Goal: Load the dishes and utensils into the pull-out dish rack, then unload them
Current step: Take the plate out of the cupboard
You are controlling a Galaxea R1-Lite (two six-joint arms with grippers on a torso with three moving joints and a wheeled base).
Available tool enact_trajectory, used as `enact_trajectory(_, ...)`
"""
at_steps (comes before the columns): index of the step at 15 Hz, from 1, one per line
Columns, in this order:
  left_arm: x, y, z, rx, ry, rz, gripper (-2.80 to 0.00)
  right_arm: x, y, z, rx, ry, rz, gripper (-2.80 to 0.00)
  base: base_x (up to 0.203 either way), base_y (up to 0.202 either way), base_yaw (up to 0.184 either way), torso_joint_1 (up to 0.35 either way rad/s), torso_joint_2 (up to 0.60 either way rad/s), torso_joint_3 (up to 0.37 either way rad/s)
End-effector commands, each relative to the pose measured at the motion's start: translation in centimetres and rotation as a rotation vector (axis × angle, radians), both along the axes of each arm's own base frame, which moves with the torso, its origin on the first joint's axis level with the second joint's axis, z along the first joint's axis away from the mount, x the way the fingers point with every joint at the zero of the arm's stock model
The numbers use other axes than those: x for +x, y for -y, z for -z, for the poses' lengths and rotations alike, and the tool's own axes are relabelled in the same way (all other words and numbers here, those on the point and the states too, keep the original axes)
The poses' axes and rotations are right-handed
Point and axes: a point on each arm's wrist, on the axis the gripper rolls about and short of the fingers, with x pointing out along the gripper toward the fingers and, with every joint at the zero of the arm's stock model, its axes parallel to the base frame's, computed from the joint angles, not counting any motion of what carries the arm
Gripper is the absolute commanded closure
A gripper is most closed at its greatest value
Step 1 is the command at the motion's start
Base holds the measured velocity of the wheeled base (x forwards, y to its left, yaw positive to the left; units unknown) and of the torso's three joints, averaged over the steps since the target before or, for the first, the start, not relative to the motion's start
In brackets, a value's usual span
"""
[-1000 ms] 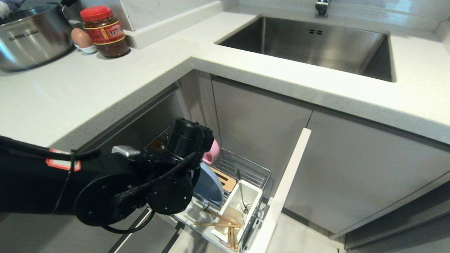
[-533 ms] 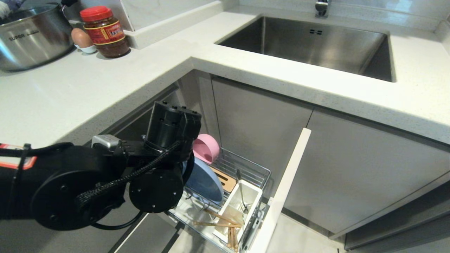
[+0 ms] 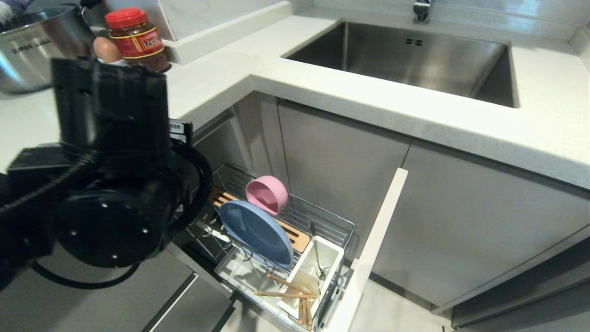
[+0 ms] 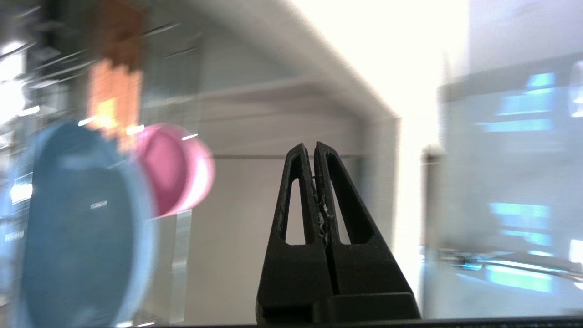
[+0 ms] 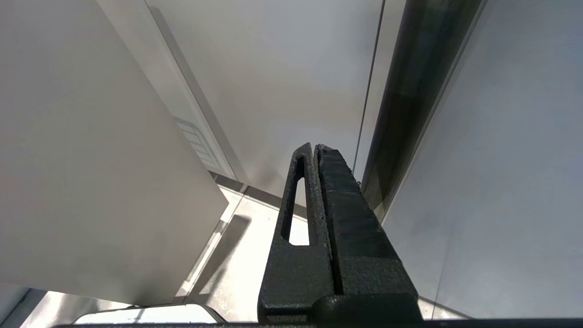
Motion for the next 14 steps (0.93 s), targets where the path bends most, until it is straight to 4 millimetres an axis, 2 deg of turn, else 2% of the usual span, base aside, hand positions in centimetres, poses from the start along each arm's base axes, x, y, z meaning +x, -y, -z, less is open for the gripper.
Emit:
enact_trajectory(1, -1.8, -2.2, -4.4, -0.035, 0.094, 0.003, 0.00, 0.0, 0.0, 0.0, 0.000, 0.005, 0.000, 0.00, 0.000, 0.000, 0.000, 0.000, 0.00, 0.000)
enact_trajectory(4, -3.6, -4.2, -8.4, 0.058, 0.170, 0.048, 0.00, 0.0, 0.0, 0.0, 0.000, 0.005, 0.000, 0.00, 0.000, 0.000, 0.000, 0.000, 0.00, 0.000)
enact_trajectory(7, -5.9, -8.3, -10.9, 0.210, 0.259, 0.110, 0.00, 0.0, 0.0, 0.0, 0.000, 0.005, 0.000, 0.00, 0.000, 0.000, 0.000, 0.000, 0.00, 0.000)
enact_trajectory(10, -8.6, -12.8, -12.3, 0.448, 0.328, 0.053, 0.00, 0.0, 0.0, 0.0, 0.000, 0.005, 0.000, 0.00, 0.000, 0.000, 0.000, 0.000, 0.00, 0.000)
enact_trajectory(12, -9.7, -14.5, -12.6, 0.587, 0.314, -0.042, 0.00, 0.0, 0.0, 0.0, 0.000, 0.003, 0.000, 0.00, 0.000, 0.000, 0.000, 0.000, 0.00, 0.000)
enact_trajectory(14, -11.8, -16.1, -13.0, 0.705, 0.329, -0.122, 0.00, 0.0, 0.0, 0.0, 0.000, 0.005, 0.000, 0.00, 0.000, 0.000, 0.000, 0.000, 0.00, 0.000)
